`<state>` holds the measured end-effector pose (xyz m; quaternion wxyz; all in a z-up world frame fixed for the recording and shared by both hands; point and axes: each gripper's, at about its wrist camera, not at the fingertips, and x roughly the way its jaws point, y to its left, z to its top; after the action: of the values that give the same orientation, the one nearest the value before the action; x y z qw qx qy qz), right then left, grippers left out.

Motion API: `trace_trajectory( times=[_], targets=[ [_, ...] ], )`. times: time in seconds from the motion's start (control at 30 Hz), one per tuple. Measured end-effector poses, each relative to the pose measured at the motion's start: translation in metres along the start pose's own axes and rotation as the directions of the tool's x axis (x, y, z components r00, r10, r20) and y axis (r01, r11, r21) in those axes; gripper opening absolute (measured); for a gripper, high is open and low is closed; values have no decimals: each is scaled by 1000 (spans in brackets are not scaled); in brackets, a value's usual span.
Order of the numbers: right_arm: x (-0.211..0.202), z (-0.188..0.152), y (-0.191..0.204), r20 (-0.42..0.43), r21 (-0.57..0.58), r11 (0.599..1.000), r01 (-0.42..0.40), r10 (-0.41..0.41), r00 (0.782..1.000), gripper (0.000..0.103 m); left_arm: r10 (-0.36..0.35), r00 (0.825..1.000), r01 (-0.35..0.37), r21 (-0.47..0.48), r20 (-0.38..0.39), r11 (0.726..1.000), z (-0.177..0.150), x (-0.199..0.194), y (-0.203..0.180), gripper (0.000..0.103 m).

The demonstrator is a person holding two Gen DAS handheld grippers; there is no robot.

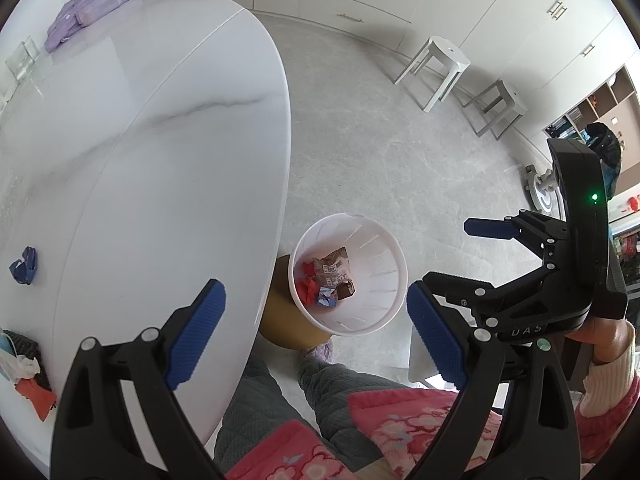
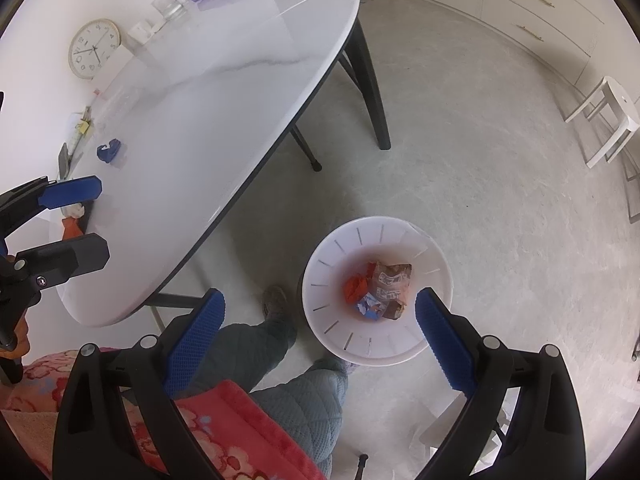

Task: Collect trash
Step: 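Move both tools back over the table toward remaining trash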

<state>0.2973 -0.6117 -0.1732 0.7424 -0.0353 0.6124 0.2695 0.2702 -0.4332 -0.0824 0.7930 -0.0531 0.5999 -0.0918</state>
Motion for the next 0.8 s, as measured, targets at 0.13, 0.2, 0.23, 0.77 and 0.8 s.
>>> trace_trajectory(
  times=[0.13,0.2,0.23,0.77,0.8],
  targets=[
    [0,8,9,-3,-25,1000,-9,9,1000,95,7,1000,-6,-23,20,1000,-1,-6,7,88],
    [-1,18,22,0,-60,998,-11,11,1000,95,14,999,-12,-49,42,999,-3,-13,15,88],
    [-1,24,29,4,-85,996,-15,15,1000,95,21,998,-18,-66,56,998,-5,-19,22,88],
    [70,117,287,-129,-548,801,-241,203,971,95,361,931,-276,-542,54,794,-137,-103,227,88],
    [74,119,297,-137,-560,790,-248,208,969,95,363,931,-275,-563,47,779,-146,-105,239,88]
  ],
)
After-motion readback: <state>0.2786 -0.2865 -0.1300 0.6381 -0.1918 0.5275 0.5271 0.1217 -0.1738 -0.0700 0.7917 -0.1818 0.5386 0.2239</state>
